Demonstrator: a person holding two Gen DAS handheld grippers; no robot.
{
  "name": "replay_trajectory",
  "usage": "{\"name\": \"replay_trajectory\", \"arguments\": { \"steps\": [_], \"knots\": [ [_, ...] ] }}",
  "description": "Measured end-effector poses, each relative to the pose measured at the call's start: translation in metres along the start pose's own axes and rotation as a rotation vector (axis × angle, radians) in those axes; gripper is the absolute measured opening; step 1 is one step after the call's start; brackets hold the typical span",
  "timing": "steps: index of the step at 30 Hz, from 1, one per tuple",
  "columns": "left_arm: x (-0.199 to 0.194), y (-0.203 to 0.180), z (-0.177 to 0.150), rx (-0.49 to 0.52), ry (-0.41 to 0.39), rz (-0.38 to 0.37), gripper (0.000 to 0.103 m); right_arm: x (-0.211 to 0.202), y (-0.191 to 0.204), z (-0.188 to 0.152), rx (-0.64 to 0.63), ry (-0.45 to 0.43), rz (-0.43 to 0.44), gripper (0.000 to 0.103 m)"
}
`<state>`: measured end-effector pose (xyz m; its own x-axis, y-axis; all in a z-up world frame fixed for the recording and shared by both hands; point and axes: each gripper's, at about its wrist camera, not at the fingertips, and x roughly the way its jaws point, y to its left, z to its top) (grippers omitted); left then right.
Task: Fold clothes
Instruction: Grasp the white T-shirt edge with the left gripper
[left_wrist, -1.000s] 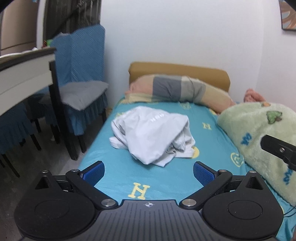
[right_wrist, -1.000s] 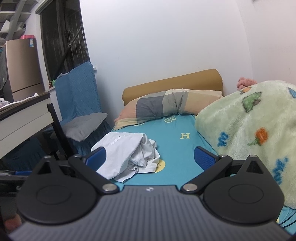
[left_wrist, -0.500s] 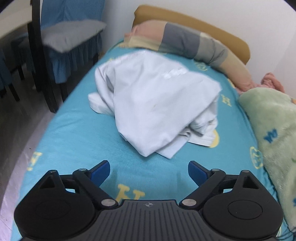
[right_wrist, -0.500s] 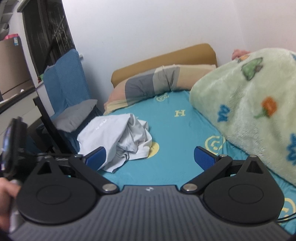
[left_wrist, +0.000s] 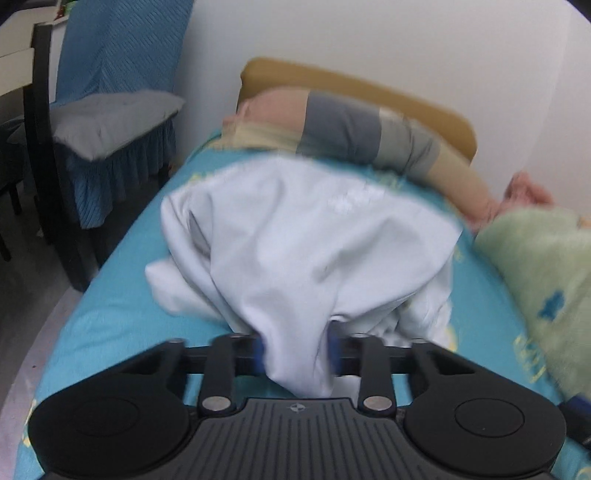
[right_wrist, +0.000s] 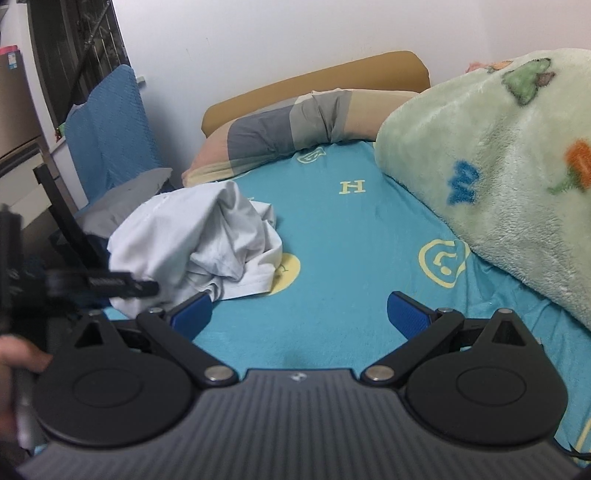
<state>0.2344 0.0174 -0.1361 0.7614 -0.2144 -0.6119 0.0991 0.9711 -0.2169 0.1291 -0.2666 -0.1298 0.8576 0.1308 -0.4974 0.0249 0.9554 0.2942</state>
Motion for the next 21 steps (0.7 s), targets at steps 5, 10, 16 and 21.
{"name": "replay_trajectory", "arguments": {
  "steps": [5, 10, 16, 21],
  "knots": [
    [-0.055, -0.013, 0.016, 0.011, -0.125, -0.083, 0.008, -0.011, 0.001, 0.003, -0.02, -0.074, -0.013, 0.103],
    [-0.114, -0.029, 0.027, 0.023, -0.226, -0.166, 0.007, -0.031, 0.01, 0.006, -0.056, -0.143, -0.014, 0.103],
    [-0.186, -0.039, 0.02, 0.036, -0.295, -0.235, 0.007, -0.057, 0.02, 0.007, -0.086, -0.207, -0.006, 0.103],
    [-0.235, -0.039, 0.013, 0.034, -0.34, -0.305, 0.007, -0.064, 0.027, 0.004, -0.085, -0.204, 0.02, 0.103]
  ]
}}
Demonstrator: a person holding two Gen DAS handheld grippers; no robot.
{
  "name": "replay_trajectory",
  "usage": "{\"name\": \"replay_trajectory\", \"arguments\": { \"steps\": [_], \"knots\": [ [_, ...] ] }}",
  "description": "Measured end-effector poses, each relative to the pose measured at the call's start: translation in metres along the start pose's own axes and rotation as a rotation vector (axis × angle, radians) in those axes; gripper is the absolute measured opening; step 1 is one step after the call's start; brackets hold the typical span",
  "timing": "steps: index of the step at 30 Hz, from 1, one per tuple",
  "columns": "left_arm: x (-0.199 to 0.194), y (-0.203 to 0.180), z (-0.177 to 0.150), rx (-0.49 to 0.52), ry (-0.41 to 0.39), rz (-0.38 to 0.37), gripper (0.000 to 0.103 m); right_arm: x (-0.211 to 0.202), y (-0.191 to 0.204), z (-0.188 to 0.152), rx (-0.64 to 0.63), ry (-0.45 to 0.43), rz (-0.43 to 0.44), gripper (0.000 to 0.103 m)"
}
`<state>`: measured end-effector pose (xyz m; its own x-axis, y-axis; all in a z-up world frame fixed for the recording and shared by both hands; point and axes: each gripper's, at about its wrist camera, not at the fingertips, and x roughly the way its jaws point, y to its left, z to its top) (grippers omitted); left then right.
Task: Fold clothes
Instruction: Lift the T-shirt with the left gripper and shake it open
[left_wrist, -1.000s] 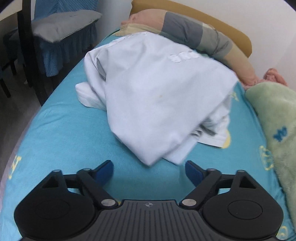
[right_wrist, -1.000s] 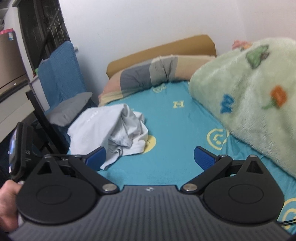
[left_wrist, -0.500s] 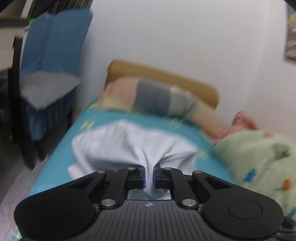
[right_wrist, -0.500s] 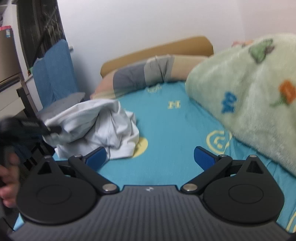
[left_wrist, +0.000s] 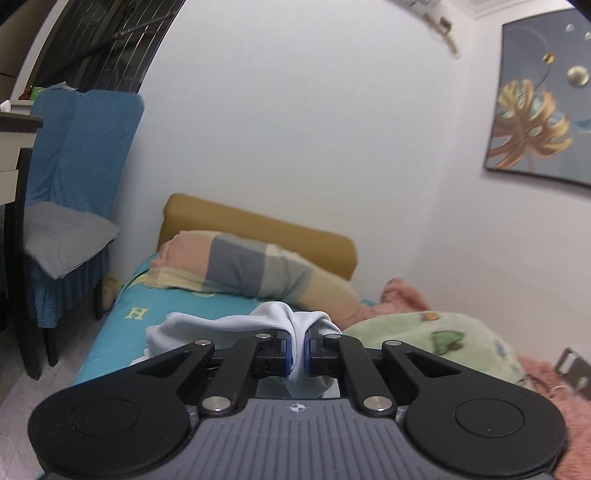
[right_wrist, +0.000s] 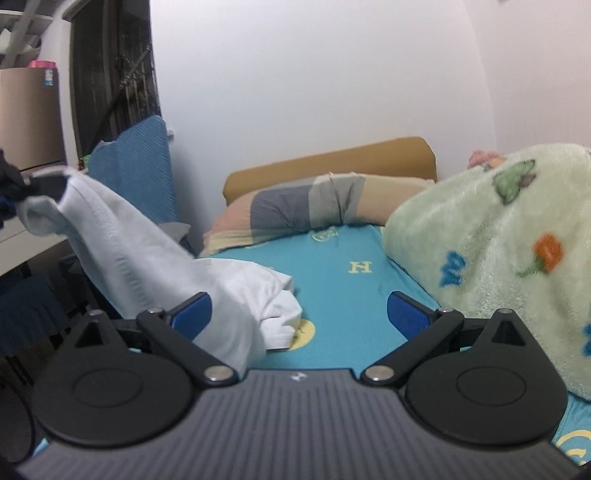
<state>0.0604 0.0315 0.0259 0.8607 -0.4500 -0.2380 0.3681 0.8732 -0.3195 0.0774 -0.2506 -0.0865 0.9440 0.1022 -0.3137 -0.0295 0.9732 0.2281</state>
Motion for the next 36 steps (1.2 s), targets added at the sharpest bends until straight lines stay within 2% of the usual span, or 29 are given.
{"name": "replay_trajectory", "arguments": {
  "steps": [3, 6, 12, 17, 21, 24, 27, 29, 31, 34, 36],
  "knots": [
    [-0.022, 0.002, 0.002, -0.004, -0.012, -0.027, 0.007, -0.002, 0.004, -0.001, 0.008, 0.012, 0.019, 0.103],
    [-0.025, 0.012, 0.001, -0.022, 0.016, -0.02, 0.007, -0.003, 0.007, -0.003, 0.015, 0.023, 0.038, 0.103],
    [0.01, 0.04, 0.001, -0.026, 0.085, 0.03, 0.007, -0.007, 0.014, -0.006, 0.031, 0.047, 0.076, 0.103],
    [0.044, 0.072, -0.005, -0.074, 0.122, 0.073, 0.007, 0.015, 0.013, -0.018, 0.076, 0.164, 0.123, 0.103],
    [0.068, 0.101, -0.011, -0.135, 0.136, 0.123, 0.007, 0.034, 0.021, -0.028, 0.043, 0.231, 0.141, 0.103],
    [0.083, 0.122, -0.017, -0.138, 0.157, 0.225, 0.008, 0.044, 0.03, -0.035, 0.011, 0.272, 0.16, 0.103],
    [0.092, 0.147, -0.025, -0.206, 0.193, 0.281, 0.008, 0.05, 0.038, -0.04, -0.014, 0.297, 0.184, 0.103],
    [0.094, 0.159, -0.027, -0.265, 0.208, 0.278, 0.008, 0.049, 0.045, -0.042, -0.04, 0.29, 0.194, 0.103],
    [0.093, 0.161, -0.023, -0.29, 0.207, 0.256, 0.008, 0.042, 0.062, -0.042, -0.104, 0.241, 0.224, 0.103],
    [0.081, 0.146, -0.014, -0.251, 0.179, 0.176, 0.008, 0.032, 0.095, -0.047, -0.225, 0.196, 0.294, 0.103],
    [0.072, 0.127, -0.011, -0.176, 0.159, 0.13, 0.008, 0.03, 0.114, -0.055, -0.315, 0.212, 0.288, 0.103]
  ]
}}
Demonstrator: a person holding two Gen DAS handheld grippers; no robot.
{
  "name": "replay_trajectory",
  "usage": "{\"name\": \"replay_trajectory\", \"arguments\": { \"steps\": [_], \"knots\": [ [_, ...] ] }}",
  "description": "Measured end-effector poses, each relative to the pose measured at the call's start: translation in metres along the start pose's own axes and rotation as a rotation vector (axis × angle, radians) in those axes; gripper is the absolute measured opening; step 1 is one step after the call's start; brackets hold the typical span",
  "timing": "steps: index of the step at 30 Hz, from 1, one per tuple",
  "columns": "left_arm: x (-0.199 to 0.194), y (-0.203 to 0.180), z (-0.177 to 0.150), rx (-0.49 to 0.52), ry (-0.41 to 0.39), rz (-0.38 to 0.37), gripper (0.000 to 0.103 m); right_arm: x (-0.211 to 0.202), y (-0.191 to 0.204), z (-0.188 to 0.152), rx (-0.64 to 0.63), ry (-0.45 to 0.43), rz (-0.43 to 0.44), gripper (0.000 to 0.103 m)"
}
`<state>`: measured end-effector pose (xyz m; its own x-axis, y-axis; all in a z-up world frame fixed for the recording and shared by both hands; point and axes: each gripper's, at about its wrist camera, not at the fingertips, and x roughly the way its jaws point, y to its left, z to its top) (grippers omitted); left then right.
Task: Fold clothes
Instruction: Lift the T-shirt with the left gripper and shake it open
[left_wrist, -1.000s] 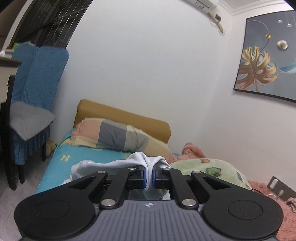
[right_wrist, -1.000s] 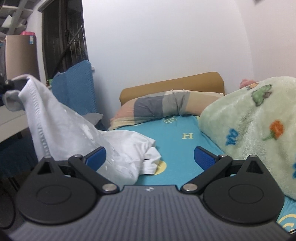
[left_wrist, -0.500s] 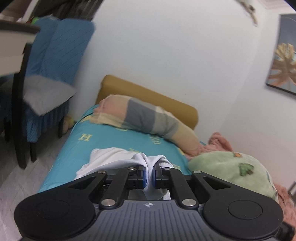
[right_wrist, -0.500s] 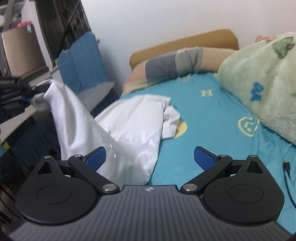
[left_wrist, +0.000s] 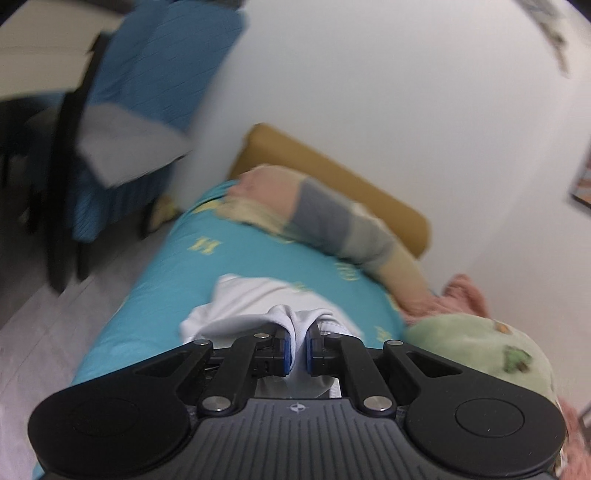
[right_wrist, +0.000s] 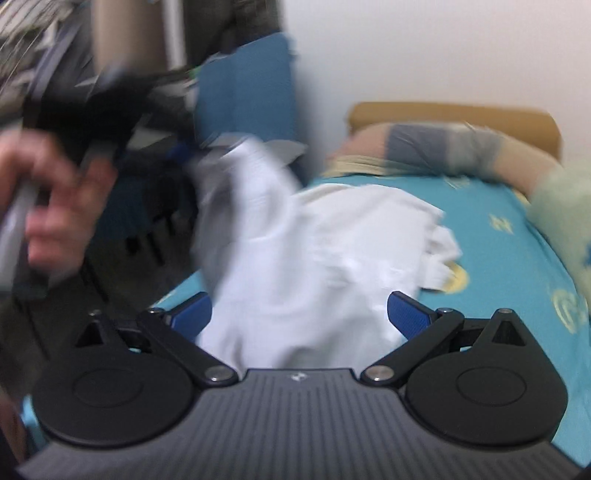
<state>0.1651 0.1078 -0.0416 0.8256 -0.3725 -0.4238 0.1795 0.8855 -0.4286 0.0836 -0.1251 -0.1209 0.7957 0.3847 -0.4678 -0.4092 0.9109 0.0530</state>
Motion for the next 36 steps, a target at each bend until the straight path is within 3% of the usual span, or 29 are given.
{"name": "replay_trajectory", "arguments": {
  "steps": [3, 5, 7, 14, 21, 22, 25, 27, 31, 36],
  "knots": [
    [-0.017, -0.025, -0.002, 0.104, -0.03, -0.072, 0.008, 0.004, 0.011, -0.005, -0.056, 0.038, -0.021, 0.103],
    [-0.025, -0.037, -0.005, 0.123, -0.039, -0.124, 0.008, 0.002, 0.006, -0.006, -0.056, 0.041, -0.06, 0.103],
    [-0.03, -0.046, -0.006, 0.135, -0.053, -0.126, 0.008, -0.001, -0.004, -0.004, -0.031, 0.039, -0.12, 0.103],
    [-0.037, -0.057, -0.015, 0.138, -0.037, -0.158, 0.008, -0.04, -0.065, 0.0, 0.208, 0.039, -0.336, 0.103],
    [-0.01, -0.067, -0.036, 0.15, 0.09, -0.159, 0.008, -0.075, -0.126, -0.01, 0.478, 0.039, -0.521, 0.103],
    [-0.005, -0.068, -0.039, 0.149, 0.109, -0.159, 0.008, -0.078, -0.131, -0.011, 0.501, 0.03, -0.529, 0.103],
    [0.01, -0.07, -0.048, 0.151, 0.153, -0.161, 0.008, -0.077, -0.127, -0.01, 0.528, 0.003, -0.443, 0.103],
    [0.016, -0.071, -0.052, 0.157, 0.163, -0.164, 0.008, -0.066, -0.105, -0.002, 0.446, -0.014, -0.373, 0.103],
    [0.021, -0.073, -0.056, 0.163, 0.175, -0.17, 0.008, -0.033, -0.055, 0.012, 0.179, -0.067, -0.35, 0.103],
    [0.019, -0.076, -0.054, 0.182, 0.161, -0.172, 0.008, -0.018, -0.074, 0.012, 0.267, -0.069, -0.383, 0.103]
  ]
}}
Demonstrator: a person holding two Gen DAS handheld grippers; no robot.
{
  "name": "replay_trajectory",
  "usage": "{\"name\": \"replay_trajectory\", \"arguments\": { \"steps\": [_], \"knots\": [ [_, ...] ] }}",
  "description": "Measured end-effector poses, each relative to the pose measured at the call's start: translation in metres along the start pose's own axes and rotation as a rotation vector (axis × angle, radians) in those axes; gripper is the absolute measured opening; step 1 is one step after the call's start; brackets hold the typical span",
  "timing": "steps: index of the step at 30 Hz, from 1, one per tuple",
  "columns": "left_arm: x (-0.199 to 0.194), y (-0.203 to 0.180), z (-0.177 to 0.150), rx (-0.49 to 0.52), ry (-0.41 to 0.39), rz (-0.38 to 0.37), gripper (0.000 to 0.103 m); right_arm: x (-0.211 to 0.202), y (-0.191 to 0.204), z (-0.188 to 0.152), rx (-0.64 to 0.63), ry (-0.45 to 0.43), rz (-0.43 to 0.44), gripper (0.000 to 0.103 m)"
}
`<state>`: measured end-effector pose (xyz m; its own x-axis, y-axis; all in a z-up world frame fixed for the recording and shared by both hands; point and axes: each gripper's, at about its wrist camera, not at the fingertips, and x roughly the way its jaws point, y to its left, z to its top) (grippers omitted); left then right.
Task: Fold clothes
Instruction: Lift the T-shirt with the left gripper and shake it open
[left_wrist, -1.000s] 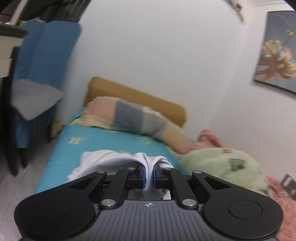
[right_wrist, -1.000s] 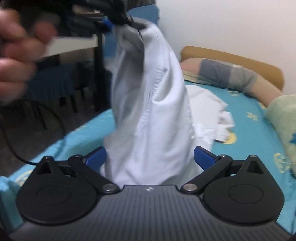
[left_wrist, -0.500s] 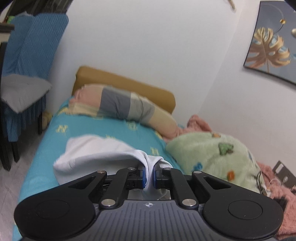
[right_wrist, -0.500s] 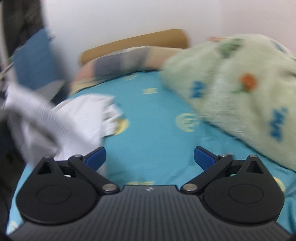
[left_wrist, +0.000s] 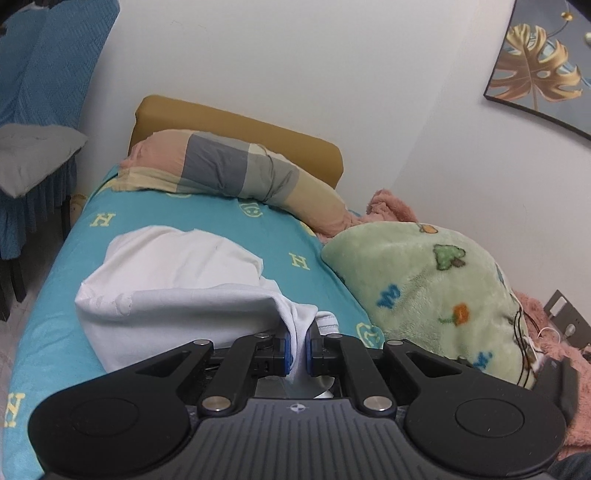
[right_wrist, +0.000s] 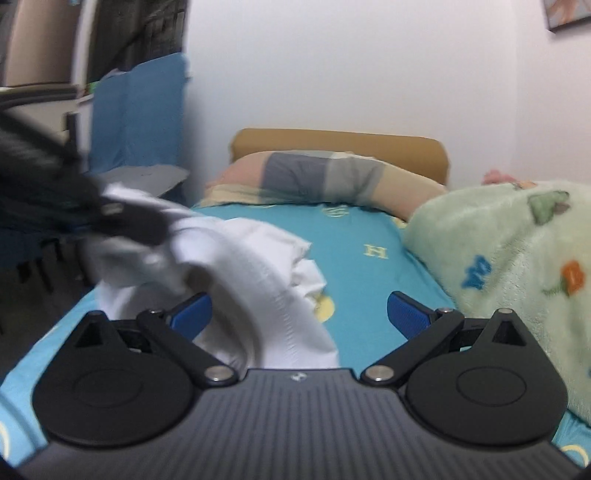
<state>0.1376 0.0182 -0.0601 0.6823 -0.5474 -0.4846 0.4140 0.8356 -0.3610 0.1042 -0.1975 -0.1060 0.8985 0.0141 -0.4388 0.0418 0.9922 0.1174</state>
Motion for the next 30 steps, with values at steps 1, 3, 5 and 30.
{"name": "replay_trajectory", "arguments": {
  "steps": [1, 3, 5, 30],
  "knots": [
    [0.0, 0.0, 0.001, -0.002, -0.003, -0.003, 0.008, 0.004, -0.003, 0.001, 0.022, 0.003, -0.008, 0.103],
    [-0.003, -0.001, 0.003, -0.006, -0.014, -0.013, 0.008, 0.013, -0.01, 0.002, 0.065, 0.01, -0.024, 0.103],
    [-0.006, -0.002, 0.004, -0.007, -0.03, -0.023, 0.008, 0.021, -0.016, 0.003, 0.108, 0.017, -0.041, 0.103],
    [-0.061, -0.005, 0.022, -0.122, -0.18, -0.03, 0.007, -0.056, -0.055, 0.013, 0.096, 0.097, -0.153, 0.103]
  ]
}}
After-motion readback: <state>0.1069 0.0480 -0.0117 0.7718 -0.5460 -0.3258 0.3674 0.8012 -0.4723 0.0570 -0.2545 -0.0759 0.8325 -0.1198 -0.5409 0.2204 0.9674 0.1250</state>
